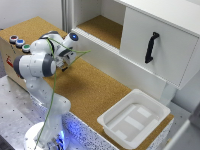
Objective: Pull the handle of the drawer
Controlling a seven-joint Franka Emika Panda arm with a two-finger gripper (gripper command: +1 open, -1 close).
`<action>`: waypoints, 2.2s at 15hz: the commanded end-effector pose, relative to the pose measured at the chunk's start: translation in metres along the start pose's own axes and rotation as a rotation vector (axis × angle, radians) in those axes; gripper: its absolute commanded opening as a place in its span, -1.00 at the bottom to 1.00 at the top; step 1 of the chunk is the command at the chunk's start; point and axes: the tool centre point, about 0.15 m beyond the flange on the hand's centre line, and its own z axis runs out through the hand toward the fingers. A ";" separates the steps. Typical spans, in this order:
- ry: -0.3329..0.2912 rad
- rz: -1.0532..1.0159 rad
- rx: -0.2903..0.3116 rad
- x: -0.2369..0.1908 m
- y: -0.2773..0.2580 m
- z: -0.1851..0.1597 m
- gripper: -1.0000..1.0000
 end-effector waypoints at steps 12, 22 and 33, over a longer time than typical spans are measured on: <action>0.061 0.009 -0.056 0.046 0.122 -0.072 1.00; 0.025 -0.073 -0.216 0.034 0.110 -0.087 1.00; 0.112 -0.236 -0.348 0.045 0.065 -0.116 1.00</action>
